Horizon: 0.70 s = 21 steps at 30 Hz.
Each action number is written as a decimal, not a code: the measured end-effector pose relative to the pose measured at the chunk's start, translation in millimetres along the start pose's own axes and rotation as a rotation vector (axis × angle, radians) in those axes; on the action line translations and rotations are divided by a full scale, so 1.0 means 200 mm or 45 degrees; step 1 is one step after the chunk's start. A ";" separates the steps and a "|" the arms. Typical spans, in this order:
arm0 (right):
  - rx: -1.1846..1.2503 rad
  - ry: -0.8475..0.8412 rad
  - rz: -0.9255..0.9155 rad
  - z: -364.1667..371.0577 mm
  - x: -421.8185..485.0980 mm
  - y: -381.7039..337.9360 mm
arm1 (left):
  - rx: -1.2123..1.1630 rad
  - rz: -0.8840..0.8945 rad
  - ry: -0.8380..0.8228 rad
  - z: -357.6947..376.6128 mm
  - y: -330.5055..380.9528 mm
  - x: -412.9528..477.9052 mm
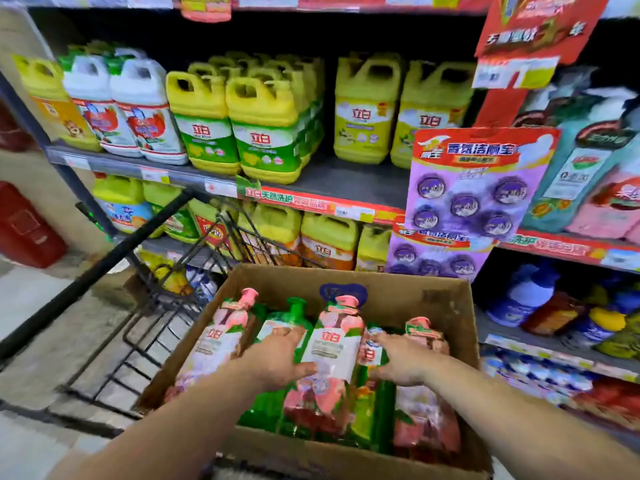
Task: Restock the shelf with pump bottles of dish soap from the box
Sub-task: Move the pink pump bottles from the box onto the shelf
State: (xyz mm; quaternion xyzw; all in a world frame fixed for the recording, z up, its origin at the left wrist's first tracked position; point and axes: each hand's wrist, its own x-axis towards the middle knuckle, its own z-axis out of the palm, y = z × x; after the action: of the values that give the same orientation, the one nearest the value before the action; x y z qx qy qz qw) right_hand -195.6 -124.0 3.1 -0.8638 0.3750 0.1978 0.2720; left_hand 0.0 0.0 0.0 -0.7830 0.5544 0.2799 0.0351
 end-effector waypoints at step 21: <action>1.417 0.162 0.659 0.28 0.46 -0.08 | -0.752 -0.221 -0.199 0.19 -0.02 0.41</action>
State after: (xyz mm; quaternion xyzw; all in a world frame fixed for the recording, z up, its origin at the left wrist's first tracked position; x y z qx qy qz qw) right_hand -132.8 -129.1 -85.0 -0.4833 0.6351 -0.0201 0.6022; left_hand 7.3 -54.8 -72.7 -0.7799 0.3757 0.4840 -0.1277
